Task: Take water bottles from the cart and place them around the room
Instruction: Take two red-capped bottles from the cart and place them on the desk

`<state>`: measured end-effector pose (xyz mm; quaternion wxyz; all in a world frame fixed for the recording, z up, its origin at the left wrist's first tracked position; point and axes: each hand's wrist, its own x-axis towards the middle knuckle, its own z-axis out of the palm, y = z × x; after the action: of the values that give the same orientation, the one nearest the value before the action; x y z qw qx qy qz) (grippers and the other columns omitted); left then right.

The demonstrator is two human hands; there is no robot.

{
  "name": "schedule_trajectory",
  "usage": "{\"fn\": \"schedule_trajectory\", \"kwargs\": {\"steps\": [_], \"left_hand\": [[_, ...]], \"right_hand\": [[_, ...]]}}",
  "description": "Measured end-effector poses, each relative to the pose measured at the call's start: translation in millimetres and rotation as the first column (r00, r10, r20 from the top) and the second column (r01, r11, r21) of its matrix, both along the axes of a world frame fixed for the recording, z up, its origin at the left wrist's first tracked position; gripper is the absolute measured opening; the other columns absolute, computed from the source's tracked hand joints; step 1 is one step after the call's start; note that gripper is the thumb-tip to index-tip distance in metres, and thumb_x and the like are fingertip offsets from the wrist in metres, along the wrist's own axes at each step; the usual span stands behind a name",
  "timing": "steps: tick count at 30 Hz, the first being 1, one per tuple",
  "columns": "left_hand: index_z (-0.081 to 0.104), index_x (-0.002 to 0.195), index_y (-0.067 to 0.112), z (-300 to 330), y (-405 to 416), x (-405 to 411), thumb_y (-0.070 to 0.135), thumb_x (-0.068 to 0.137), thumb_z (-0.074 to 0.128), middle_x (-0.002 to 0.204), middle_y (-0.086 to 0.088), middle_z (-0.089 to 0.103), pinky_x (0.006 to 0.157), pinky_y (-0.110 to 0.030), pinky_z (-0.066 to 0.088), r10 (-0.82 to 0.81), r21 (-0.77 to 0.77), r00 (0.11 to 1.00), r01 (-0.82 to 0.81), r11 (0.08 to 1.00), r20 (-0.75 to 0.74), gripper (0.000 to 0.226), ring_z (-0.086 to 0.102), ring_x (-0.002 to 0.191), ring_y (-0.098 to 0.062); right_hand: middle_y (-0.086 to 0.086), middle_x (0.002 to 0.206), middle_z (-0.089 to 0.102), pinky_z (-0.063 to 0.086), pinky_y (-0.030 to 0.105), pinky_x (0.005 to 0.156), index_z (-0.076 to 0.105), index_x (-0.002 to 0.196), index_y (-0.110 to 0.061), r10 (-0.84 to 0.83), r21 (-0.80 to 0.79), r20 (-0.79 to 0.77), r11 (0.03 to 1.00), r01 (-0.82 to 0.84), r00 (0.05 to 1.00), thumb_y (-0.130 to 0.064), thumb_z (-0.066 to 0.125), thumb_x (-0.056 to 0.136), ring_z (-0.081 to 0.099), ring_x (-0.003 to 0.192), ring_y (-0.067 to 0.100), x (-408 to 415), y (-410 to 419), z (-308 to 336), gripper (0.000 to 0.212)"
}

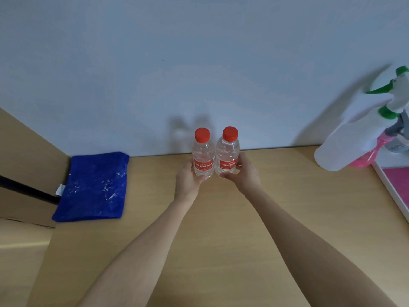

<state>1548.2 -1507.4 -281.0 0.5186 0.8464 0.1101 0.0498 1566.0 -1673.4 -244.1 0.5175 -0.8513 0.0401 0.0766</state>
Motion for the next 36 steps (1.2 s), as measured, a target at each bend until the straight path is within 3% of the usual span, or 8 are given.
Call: {"fn": "schedule_trajectory", "kwargs": {"steps": [8, 15, 26, 36], "left_hand": [[0.064, 0.107, 0.008, 8, 3, 14, 0.01, 0.072, 0.079, 0.107, -0.008, 0.069, 0.087, -0.023, 0.043, 0.014, 0.04, 1.0, -0.014, 0.999, -0.009, 0.038, 0.062, 0.103, -0.02], [0.065, 0.11, 0.013, 9, 10, 23, 0.013, 0.07, 0.08, 0.107, -0.003, 0.07, 0.088, -0.023, 0.044, 0.001, 0.044, 1.0, -0.001, 0.999, -0.013, 0.043, 0.063, 0.099, -0.015], [0.065, 0.108, 0.014, 9, 19, 36, 0.005, 0.067, 0.081, 0.104, 0.0, 0.072, 0.094, -0.04, 0.051, -0.011, -0.027, 0.999, 0.01, 1.0, -0.034, 0.045, 0.066, 0.099, -0.012], [0.063, 0.111, 0.011, 7, 18, 35, 0.008, 0.071, 0.079, 0.107, -0.003, 0.071, 0.093, -0.032, 0.05, -0.023, 0.01, 1.0, 0.022, 1.0, 0.015, 0.044, 0.065, 0.101, -0.015]], "right_hand": [[-0.003, 0.107, 0.064, 0.042, 0.021, 0.087, 0.056, 0.116, -0.016, -0.052, 0.007, 0.029, 0.999, 0.051, 0.998, -0.012, 0.083, 0.065, 0.055, 0.097, 0.009, 14, 10, -9, 0.058], [-0.011, 0.101, 0.059, 0.037, 0.017, 0.085, 0.057, 0.117, -0.016, -0.05, 0.019, 0.026, 0.999, 0.049, 0.998, -0.012, 0.082, 0.068, 0.051, 0.095, 0.004, 21, 11, -8, 0.055], [-0.004, 0.108, 0.065, 0.037, 0.017, 0.085, 0.058, 0.116, -0.013, -0.064, 0.008, 0.031, 0.998, 0.064, 0.997, -0.012, 0.082, 0.067, 0.051, 0.097, 0.004, 35, 21, -9, 0.055], [-0.002, 0.111, 0.064, 0.038, 0.019, 0.089, 0.057, 0.118, -0.013, -0.066, 0.028, 0.011, 0.997, 0.065, 0.998, -0.012, 0.081, 0.069, 0.053, 0.104, 0.009, 38, 21, -11, 0.055]]}}
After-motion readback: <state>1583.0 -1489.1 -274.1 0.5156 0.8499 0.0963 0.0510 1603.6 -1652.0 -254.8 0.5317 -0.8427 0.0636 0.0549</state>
